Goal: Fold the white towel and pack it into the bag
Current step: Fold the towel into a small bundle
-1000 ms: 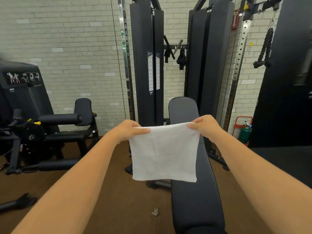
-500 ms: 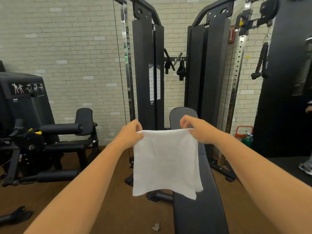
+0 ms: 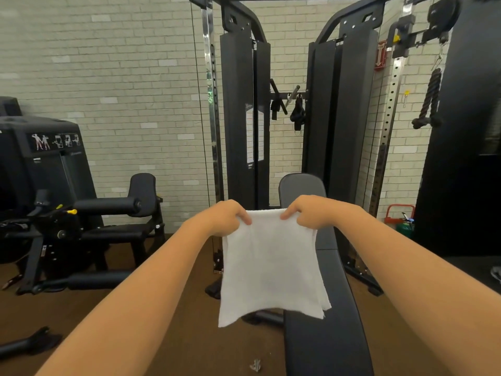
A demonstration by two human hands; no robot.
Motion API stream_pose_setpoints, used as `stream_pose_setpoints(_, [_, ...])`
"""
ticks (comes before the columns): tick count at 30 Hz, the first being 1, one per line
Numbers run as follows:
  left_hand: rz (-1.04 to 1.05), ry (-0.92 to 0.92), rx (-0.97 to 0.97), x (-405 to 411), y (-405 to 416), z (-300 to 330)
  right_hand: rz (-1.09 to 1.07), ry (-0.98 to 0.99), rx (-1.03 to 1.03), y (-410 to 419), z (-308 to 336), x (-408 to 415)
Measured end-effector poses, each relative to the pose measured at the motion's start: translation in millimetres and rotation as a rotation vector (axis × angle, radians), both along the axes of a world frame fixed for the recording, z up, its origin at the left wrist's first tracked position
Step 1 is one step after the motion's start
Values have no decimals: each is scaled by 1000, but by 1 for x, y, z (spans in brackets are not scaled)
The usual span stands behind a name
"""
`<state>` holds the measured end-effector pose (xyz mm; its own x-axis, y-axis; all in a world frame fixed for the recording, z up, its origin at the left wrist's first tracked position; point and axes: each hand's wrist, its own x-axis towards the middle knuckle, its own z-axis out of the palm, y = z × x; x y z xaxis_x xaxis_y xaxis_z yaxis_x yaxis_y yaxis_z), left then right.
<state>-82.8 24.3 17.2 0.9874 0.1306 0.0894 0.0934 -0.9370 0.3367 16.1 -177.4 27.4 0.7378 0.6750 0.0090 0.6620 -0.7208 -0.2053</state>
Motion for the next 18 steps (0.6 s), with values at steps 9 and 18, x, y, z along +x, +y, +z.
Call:
stream_pose_setpoints(9, [20, -87, -235, 8, -20, 17, -100, 188, 344, 18, 19, -11])
stream_pose_setpoints(18, [-35, -127, -398, 19, -40, 15, -144, 396, 649, 34, 16, -17])
